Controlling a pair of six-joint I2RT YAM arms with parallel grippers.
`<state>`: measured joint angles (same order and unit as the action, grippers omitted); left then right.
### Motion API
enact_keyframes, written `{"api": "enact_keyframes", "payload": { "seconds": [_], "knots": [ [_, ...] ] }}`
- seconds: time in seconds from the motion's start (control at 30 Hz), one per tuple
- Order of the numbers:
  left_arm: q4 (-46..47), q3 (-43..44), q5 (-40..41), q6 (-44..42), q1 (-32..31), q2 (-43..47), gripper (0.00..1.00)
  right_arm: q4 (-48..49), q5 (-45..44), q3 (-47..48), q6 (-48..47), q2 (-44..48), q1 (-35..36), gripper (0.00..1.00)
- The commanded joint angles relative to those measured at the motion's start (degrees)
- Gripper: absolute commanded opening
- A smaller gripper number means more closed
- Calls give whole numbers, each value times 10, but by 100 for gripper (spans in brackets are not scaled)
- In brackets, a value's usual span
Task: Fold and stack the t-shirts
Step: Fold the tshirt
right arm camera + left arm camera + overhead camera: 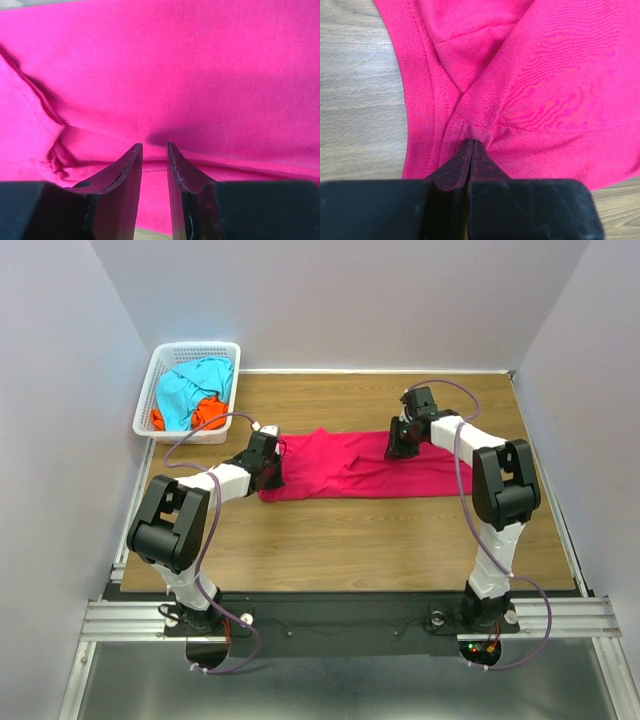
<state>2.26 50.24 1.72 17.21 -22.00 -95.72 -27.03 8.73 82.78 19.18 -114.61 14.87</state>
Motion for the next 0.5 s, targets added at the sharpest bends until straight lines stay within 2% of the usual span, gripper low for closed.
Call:
{"api": "enact_keyframes", "payload": {
  "seconds": [0.0, 0.13, 0.33, 0.47],
  "knots": [
    [-16, -8, 7, 3, 6, 22, 0, 16, 15, -9, 22, 41, -39, 32],
    [-19, -5, 8, 0, 6, 23, 0, 43, 53, -100, 24, 132, -133, 32],
    [-22, -2, 11, -5, 5, 22, 0, 97, 135, -243, 48, 213, -273, 31],
    [-34, -2, 9, -8, 6, 25, 0, 125, 127, -288, 75, 246, -305, 30]
  ]
}}
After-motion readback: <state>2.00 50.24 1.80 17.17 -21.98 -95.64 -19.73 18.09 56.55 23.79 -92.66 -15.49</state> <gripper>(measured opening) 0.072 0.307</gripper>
